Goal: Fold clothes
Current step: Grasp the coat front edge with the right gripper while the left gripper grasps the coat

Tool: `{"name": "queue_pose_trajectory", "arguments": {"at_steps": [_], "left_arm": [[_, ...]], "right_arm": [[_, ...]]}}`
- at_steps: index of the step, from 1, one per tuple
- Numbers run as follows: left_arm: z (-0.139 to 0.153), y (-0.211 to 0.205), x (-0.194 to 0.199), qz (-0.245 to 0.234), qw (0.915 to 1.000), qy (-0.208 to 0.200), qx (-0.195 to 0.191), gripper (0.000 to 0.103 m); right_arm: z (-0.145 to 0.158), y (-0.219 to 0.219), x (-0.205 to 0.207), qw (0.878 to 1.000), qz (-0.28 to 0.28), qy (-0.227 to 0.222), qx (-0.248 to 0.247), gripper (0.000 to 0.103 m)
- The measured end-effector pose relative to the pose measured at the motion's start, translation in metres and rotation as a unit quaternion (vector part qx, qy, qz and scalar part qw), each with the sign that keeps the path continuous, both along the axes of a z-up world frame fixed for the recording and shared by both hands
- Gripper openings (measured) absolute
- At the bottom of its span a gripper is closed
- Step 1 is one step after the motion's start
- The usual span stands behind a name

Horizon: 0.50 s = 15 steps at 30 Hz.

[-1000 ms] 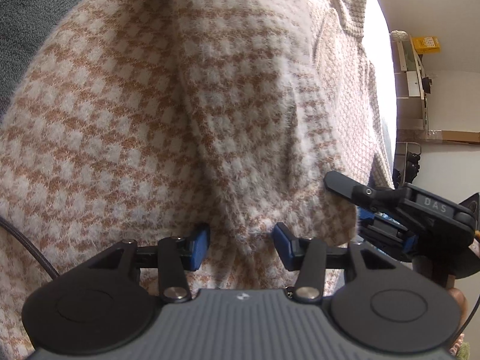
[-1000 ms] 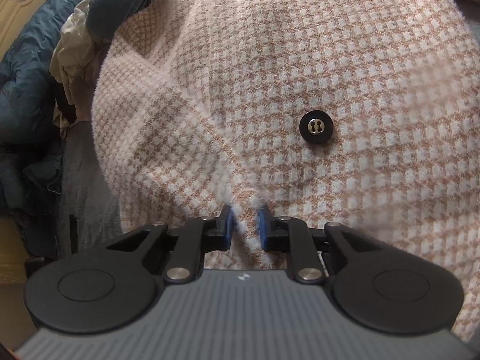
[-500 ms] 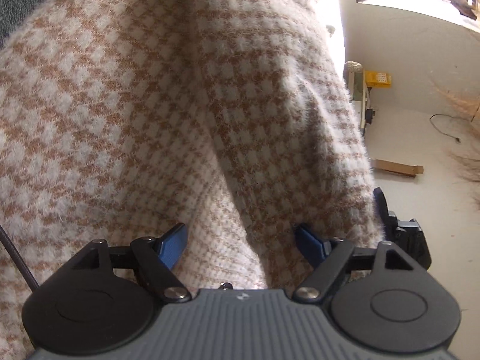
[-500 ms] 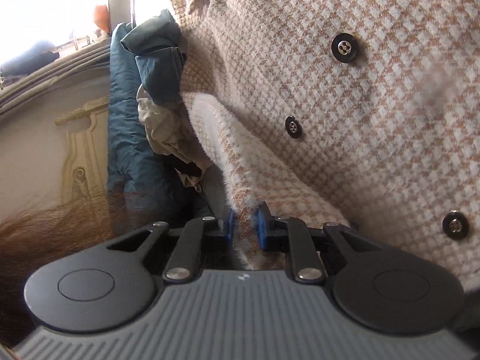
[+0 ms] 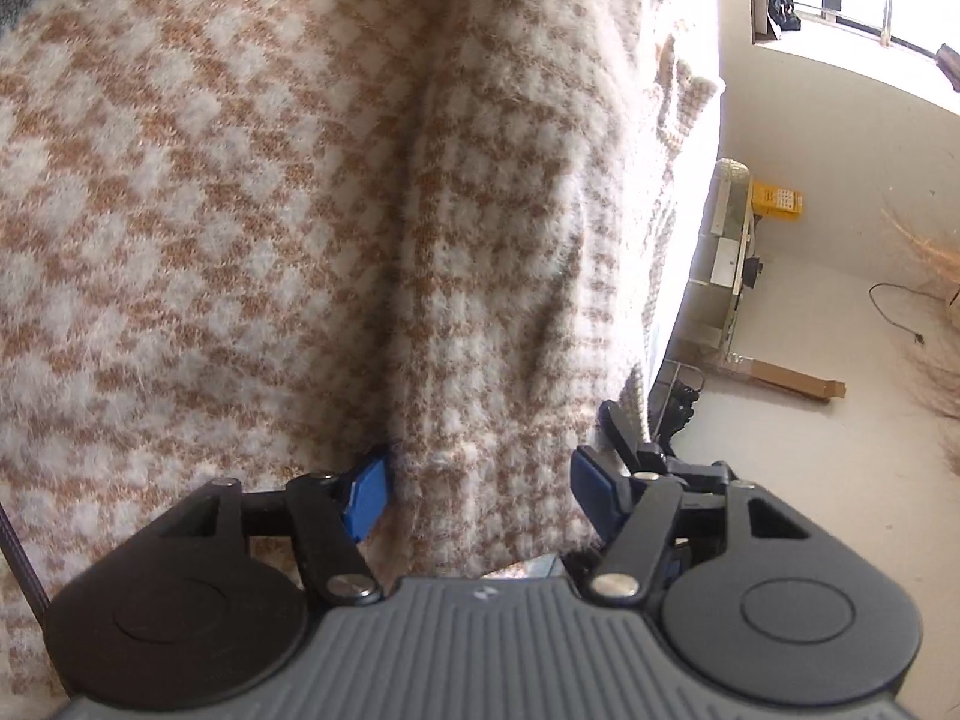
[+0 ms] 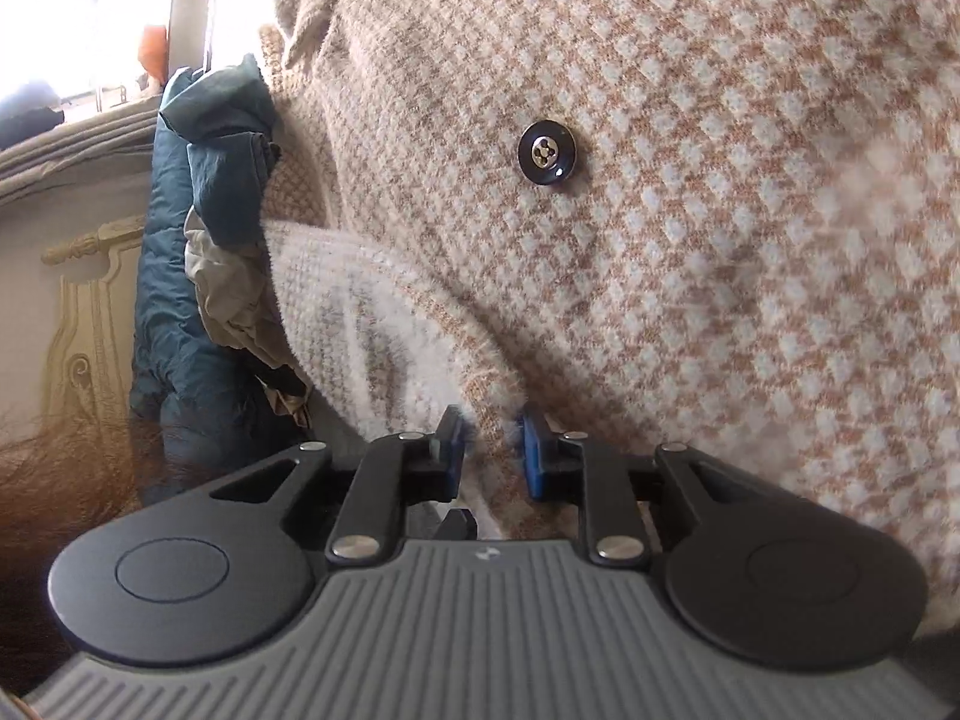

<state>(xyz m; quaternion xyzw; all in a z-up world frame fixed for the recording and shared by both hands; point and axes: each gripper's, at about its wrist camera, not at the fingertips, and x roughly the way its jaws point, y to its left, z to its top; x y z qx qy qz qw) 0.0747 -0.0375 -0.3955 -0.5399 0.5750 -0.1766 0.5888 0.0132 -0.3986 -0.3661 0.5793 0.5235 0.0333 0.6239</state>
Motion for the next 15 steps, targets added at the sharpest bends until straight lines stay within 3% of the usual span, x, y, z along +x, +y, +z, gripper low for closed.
{"name": "queue_pose_trajectory", "arguments": {"at_steps": [3,4,8,15], "left_arm": [[0.007,0.001,0.003,-0.012,0.9996,-0.002,0.024,0.036],[0.007,-0.002,0.002,-0.017,0.9992,-0.001,0.035,0.023],[0.03,-0.012,0.001,-0.042,0.9948,-0.023,0.09,0.021],[0.096,-0.007,-0.011,-0.118,0.9736,-0.07,0.183,0.02]], "right_arm": [[0.003,0.001,0.01,0.998,0.043,-0.008,-0.041,0.021],[0.003,0.002,0.013,0.997,0.058,-0.009,-0.052,0.021],[0.006,0.012,0.02,0.989,0.119,-0.017,-0.088,0.02],[0.035,0.048,0.001,0.976,0.179,-0.036,-0.116,0.014]]}}
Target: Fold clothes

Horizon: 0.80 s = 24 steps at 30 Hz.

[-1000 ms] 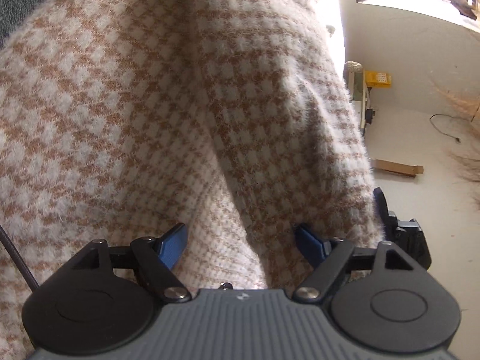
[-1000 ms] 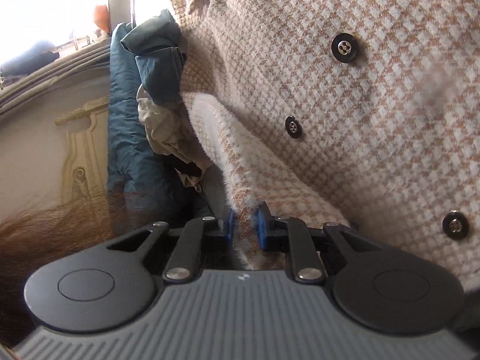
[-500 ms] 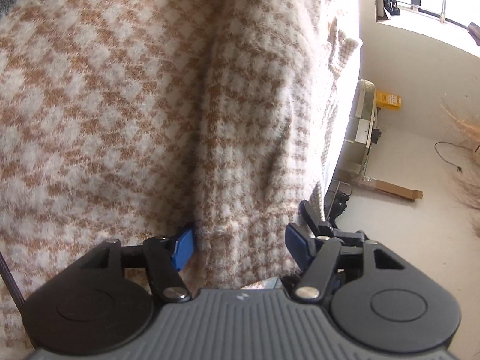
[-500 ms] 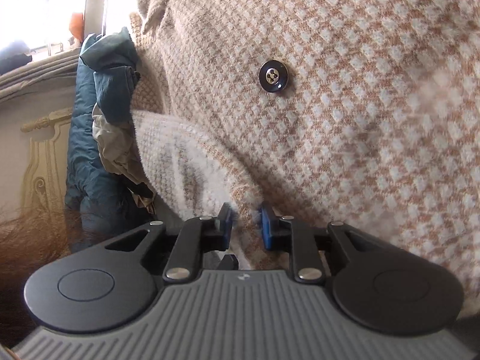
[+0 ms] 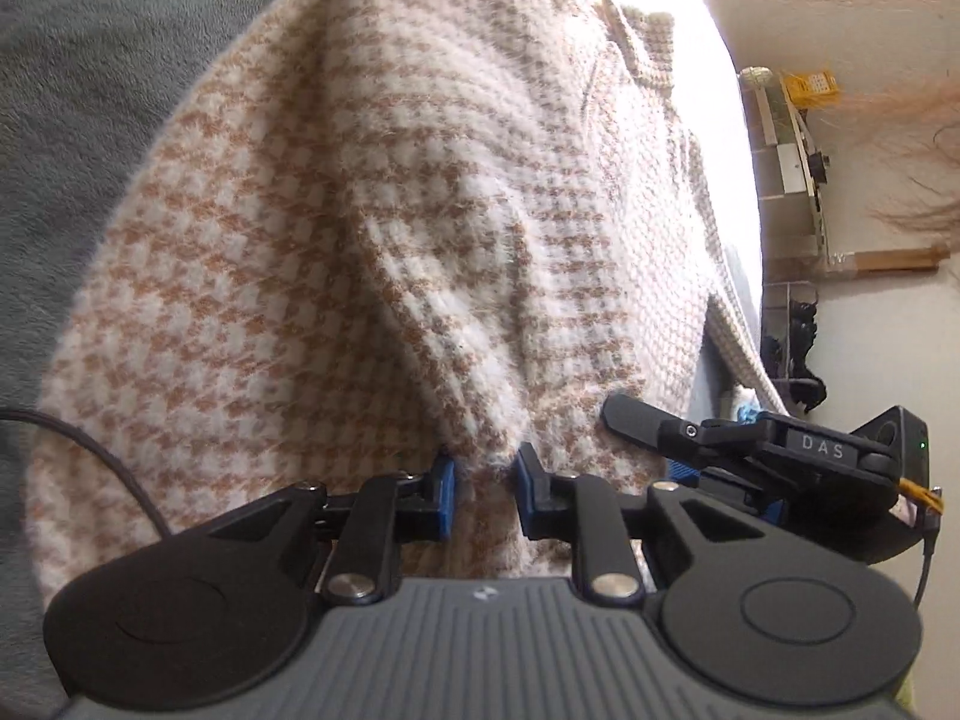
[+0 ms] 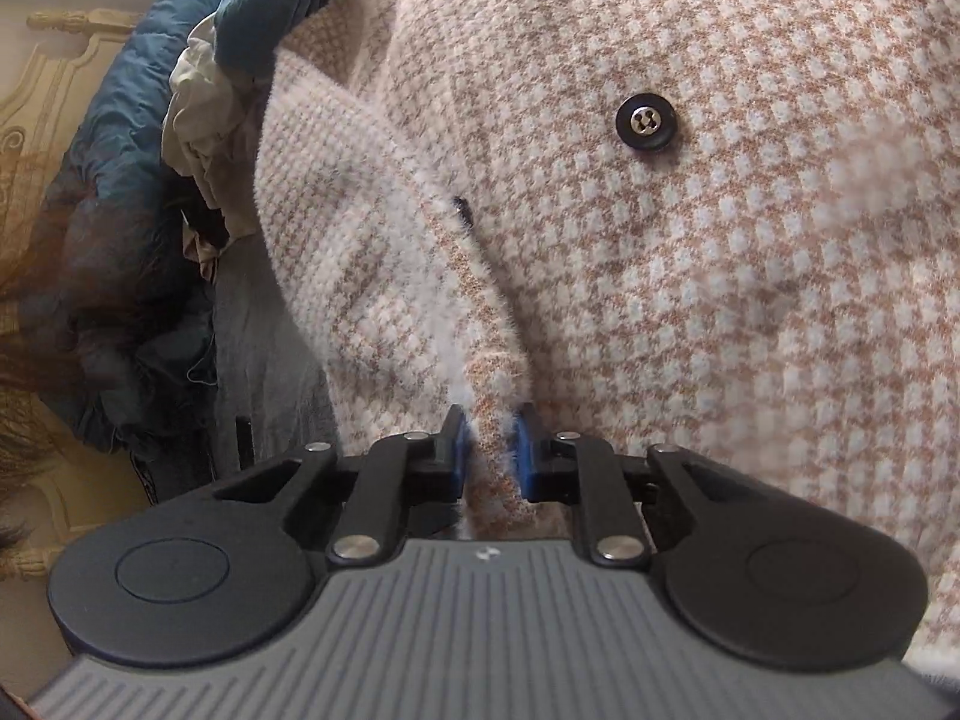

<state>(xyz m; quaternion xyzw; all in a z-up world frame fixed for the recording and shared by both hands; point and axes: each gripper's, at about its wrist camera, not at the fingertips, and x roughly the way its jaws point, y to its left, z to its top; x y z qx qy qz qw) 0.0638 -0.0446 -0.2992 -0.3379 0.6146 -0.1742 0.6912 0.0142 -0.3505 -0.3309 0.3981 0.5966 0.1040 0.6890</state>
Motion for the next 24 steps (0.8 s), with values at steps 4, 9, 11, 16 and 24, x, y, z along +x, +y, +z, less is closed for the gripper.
{"name": "queue_pose_trajectory", "arguments": {"at_steps": [4,9,11,16,24], "left_arm": [[0.014,0.019,-0.015,-0.054,0.9972,-0.006,0.051,0.02],[0.013,0.051,-0.034,-0.083,0.9926,-0.008,0.089,0.02],[0.014,0.056,-0.033,-0.085,0.9923,-0.007,0.089,0.02],[0.02,0.072,-0.04,-0.107,0.9888,-0.02,0.103,0.02],[0.005,0.098,-0.047,-0.12,0.9859,-0.009,0.116,0.02]], "right_arm": [[0.003,0.031,-0.02,0.999,0.031,0.014,-0.009,0.014],[-0.007,0.064,-0.04,0.999,0.045,0.027,-0.012,0.013],[-0.009,0.073,-0.041,0.998,0.049,0.028,-0.02,0.014],[-0.006,0.088,-0.039,0.997,0.066,0.022,-0.038,0.013],[-0.015,0.109,-0.04,0.995,0.081,0.043,-0.04,0.014]]}}
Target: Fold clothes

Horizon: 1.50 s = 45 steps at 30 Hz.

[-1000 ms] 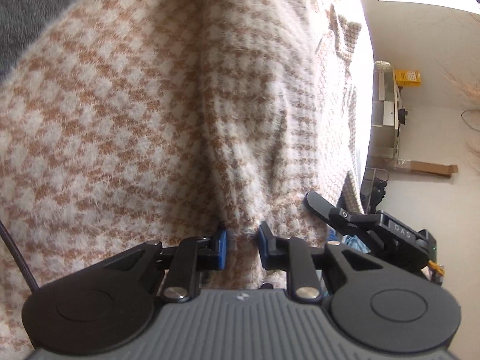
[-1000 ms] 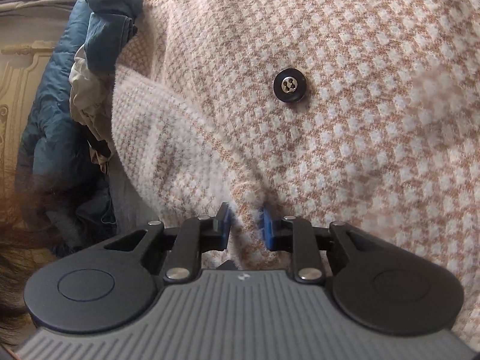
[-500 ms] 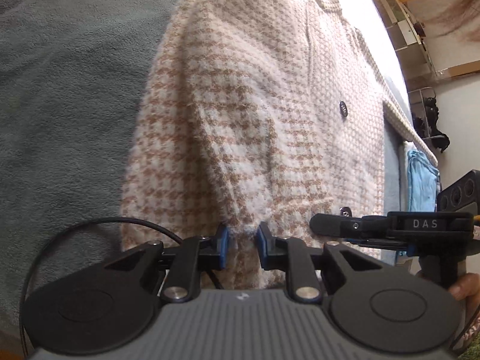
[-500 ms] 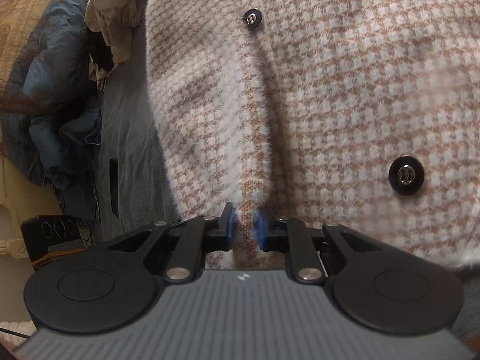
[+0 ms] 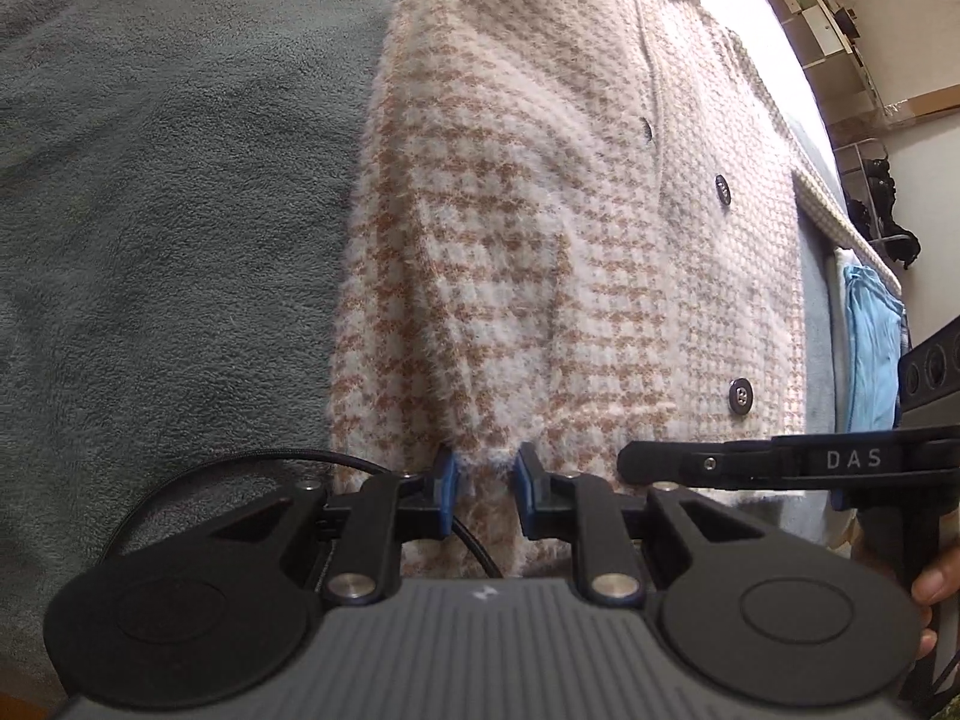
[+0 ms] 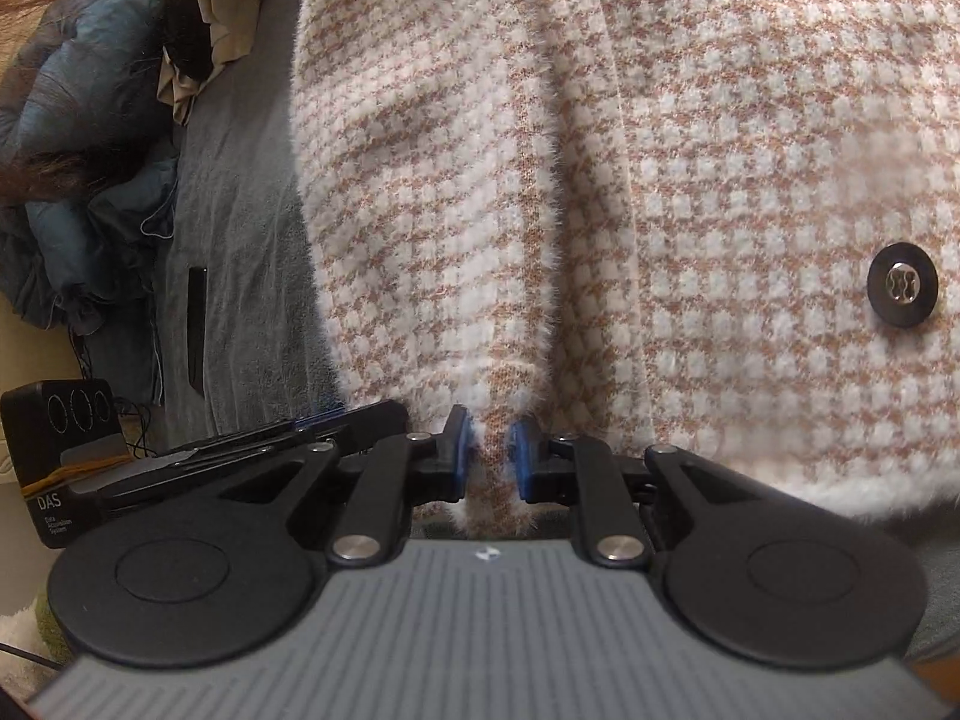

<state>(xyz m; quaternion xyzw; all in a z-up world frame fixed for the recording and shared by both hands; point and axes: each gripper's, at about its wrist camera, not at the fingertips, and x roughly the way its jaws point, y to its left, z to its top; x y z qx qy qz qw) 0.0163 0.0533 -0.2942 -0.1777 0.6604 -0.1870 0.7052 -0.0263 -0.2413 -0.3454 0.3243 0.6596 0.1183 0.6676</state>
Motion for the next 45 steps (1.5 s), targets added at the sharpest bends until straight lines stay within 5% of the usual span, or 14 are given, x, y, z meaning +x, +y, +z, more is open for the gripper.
{"name": "queue_pose_trajectory", "arguments": {"at_steps": [7,13,19,26,30,36,45], "left_arm": [[-0.005,0.009,-0.002,-0.044,0.999,-0.004,0.011,0.021],[-0.012,0.014,-0.018,-0.089,0.995,0.044,-0.004,0.03],[-0.008,0.045,-0.043,-0.111,0.9919,0.046,0.043,0.034],[0.016,0.096,-0.022,-0.017,0.9994,-0.03,-0.006,0.041],[0.02,0.094,0.005,-0.006,0.9973,-0.072,-0.011,0.041],[0.02,0.084,0.045,0.0,0.9925,-0.122,0.001,0.041],[-0.006,0.049,0.104,0.074,0.9878,-0.133,-0.034,0.042]], "right_arm": [[-0.006,0.019,-0.002,1.0,0.006,0.009,-0.011,0.014],[-0.017,0.025,-0.004,0.999,0.009,0.017,-0.043,0.019],[-0.002,0.019,-0.015,0.997,0.022,0.014,-0.072,0.03],[0.047,0.023,-0.022,0.987,0.037,-0.078,-0.135,0.03],[0.056,0.044,-0.019,0.977,0.053,-0.144,-0.146,0.03],[0.009,0.07,-0.02,0.975,0.115,-0.058,-0.183,0.028],[0.074,0.044,0.053,0.961,0.047,-0.166,-0.214,0.029]]}}
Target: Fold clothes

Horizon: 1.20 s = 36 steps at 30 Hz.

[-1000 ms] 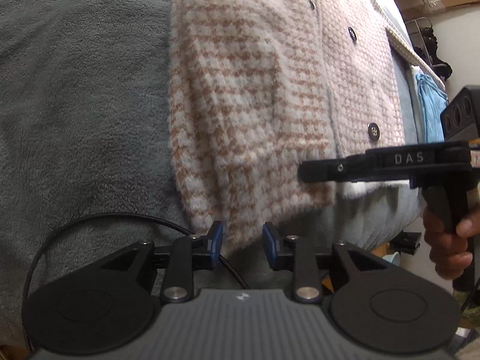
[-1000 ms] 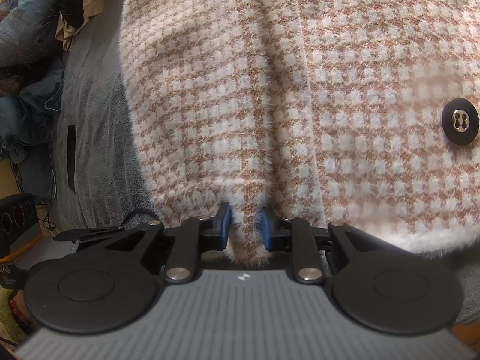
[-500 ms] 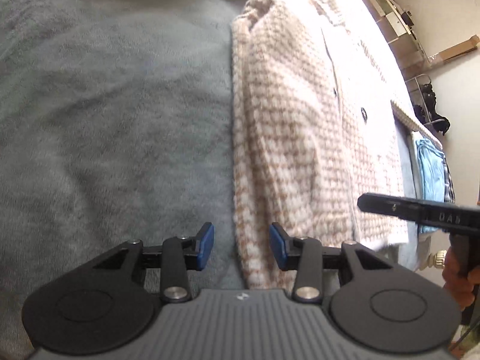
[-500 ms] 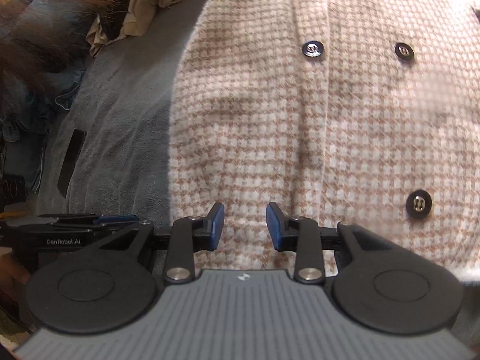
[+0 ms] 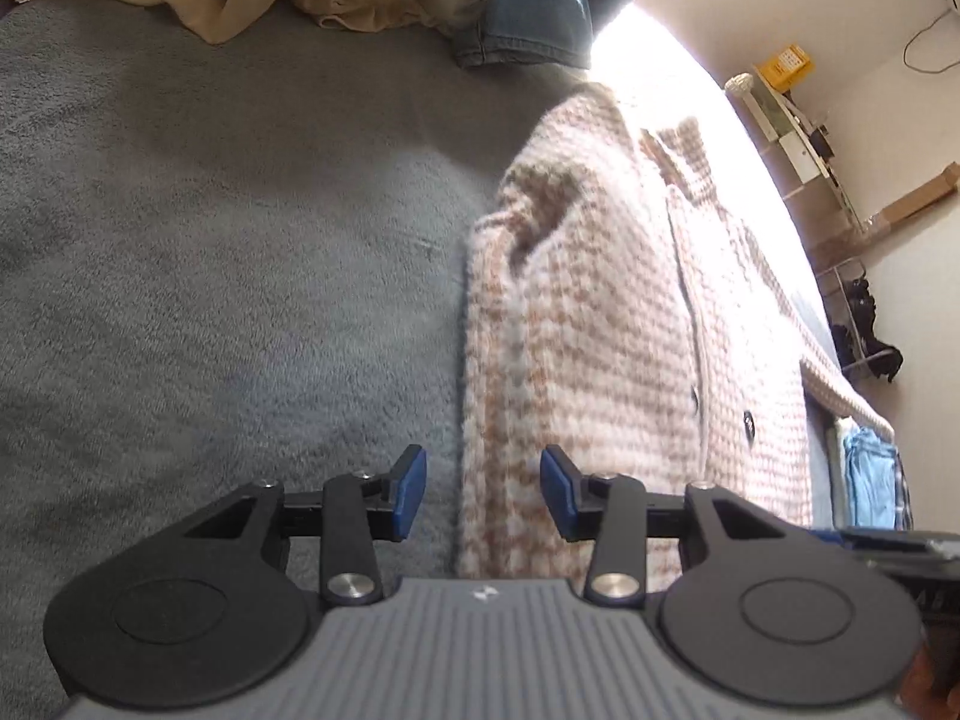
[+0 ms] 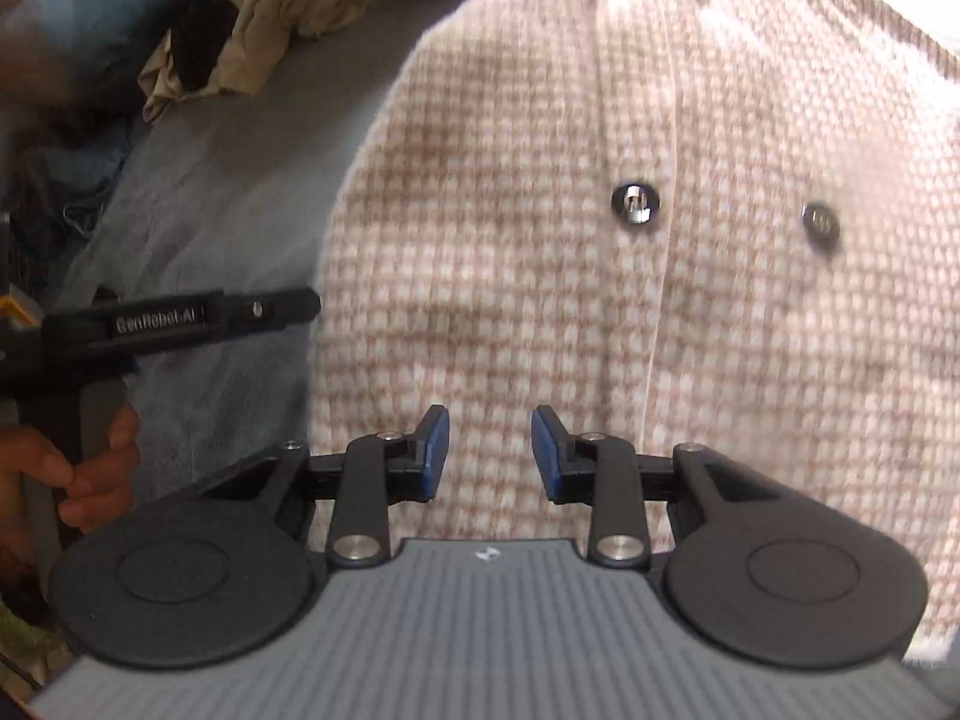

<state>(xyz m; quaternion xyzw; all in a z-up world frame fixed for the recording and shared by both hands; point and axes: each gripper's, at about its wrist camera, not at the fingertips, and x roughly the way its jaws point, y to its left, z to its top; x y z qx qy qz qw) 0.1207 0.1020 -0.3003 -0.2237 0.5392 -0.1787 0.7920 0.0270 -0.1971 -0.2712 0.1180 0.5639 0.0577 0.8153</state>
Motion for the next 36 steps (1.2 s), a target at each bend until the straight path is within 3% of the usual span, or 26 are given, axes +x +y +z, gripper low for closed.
{"name": "queue_pose_trajectory", "arguments": {"at_steps": [6,11,13,16,20,27,28,29,30,32,36], "left_arm": [[-0.002,-0.019,0.016,-0.044,0.9988,-0.009,-0.019,0.042],[0.0,0.001,0.029,0.036,0.9966,0.009,-0.074,0.041],[-0.006,0.003,0.043,0.045,0.9945,0.019,-0.092,0.039],[-0.01,-0.014,0.055,-0.011,0.9971,0.019,-0.073,0.039],[-0.009,-0.035,0.046,-0.07,0.9967,-0.006,-0.04,0.039],[-0.002,-0.05,0.027,-0.104,0.991,-0.047,-0.07,0.04],[-0.003,-0.05,0.027,-0.107,0.9903,-0.047,-0.075,0.04],[-0.003,-0.048,0.028,-0.107,0.9897,-0.048,-0.082,0.04],[-0.004,-0.044,0.029,-0.104,0.9895,-0.047,-0.089,0.04],[-0.005,-0.033,0.033,-0.091,0.9891,-0.046,-0.106,0.04],[-0.024,0.003,0.053,-0.003,0.9839,0.002,-0.179,0.04]], "right_arm": [[0.016,0.013,0.085,0.998,0.025,-0.059,0.001,0.031],[0.009,0.039,0.121,0.995,0.071,-0.067,-0.035,0.031],[0.006,0.04,0.124,0.995,0.074,-0.061,-0.036,0.031],[0.003,0.036,0.133,0.996,0.069,-0.047,-0.01,0.031],[-0.002,0.039,0.157,0.997,0.079,-0.006,0.007,0.054],[-0.034,0.065,0.185,0.987,0.126,0.096,-0.019,0.059],[-0.039,0.068,0.184,0.985,0.133,0.1,-0.035,0.058],[-0.042,0.07,0.183,0.984,0.141,0.099,-0.049,0.05],[-0.044,0.071,0.18,0.983,0.146,0.096,-0.062,0.033],[-0.044,0.064,0.177,0.984,0.138,0.092,-0.062,0.02],[-0.038,0.036,0.17,0.992,0.091,0.083,-0.006,0.015]]}}
